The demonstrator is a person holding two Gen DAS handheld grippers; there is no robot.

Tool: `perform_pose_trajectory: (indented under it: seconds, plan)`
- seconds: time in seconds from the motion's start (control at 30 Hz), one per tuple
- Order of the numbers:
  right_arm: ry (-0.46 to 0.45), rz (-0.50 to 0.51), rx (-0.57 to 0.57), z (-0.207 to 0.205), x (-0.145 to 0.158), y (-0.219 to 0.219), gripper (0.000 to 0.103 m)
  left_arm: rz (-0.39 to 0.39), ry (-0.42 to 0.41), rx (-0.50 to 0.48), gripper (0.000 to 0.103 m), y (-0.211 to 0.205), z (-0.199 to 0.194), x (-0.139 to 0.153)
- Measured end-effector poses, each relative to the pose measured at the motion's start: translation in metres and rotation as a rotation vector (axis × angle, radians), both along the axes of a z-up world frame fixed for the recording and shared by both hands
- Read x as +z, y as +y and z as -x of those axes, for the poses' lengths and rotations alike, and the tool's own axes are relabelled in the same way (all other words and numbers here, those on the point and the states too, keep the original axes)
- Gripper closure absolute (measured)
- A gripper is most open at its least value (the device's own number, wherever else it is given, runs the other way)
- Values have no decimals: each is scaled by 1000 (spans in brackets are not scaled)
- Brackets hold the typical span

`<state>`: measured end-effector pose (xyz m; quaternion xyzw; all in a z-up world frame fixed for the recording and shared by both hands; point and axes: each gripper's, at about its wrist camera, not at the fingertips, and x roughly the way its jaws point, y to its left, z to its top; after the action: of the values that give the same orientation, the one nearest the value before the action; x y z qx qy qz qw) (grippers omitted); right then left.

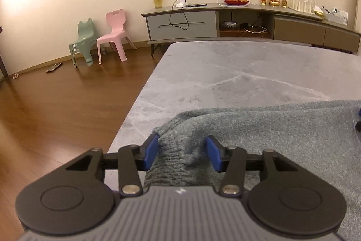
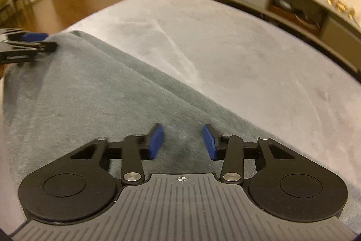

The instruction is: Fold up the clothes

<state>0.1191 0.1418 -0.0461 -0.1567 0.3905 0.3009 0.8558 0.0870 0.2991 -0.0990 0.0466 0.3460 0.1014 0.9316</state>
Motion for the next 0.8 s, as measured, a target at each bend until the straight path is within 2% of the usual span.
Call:
perform_pose_trajectory:
  seconds: [0.07, 0.17, 0.27, 0.3, 0.33, 0.37, 0.43, 0.63, 0.7, 0.77, 0.8]
  plan:
    - [-37, -10, 56, 0, 7, 16, 56, 9, 7, 0, 54, 2, 1, -1]
    - [-53, 28, 133, -12, 5, 46, 54, 30, 8, 9, 54, 3, 3, 0]
    - [-27, 58, 135, -32, -4, 63, 56, 34, 8, 13, 54, 2, 3, 1]
    - [5, 35, 138, -36, -1, 61, 59, 37, 8, 15, 54, 2, 3, 1]
    - [39, 11, 142, -39, 1, 60, 82, 41, 8, 16, 53, 2, 3, 1]
    - [70, -7, 160, -43, 1, 61, 94, 44, 8, 17, 53, 2, 2, 1]
    - [40, 22, 160, -43, 1, 63, 101, 48, 9, 17, 52, 1, 1, 1]
    - [32, 28, 89, -49, -2, 58, 102, 47, 4, 30, 52, -2, 1, 2]
    - [-2, 45, 79, -40, 4, 59, 101, 38, 3, 32, 52, -3, 3, 2]
    - [-43, 46, 82, -27, 11, 60, 93, 36, 3, 32, 52, -4, 3, 2]
    - [-31, 17, 104, -18, 14, 59, 93, 36, 4, 33, 52, -4, 2, 2]
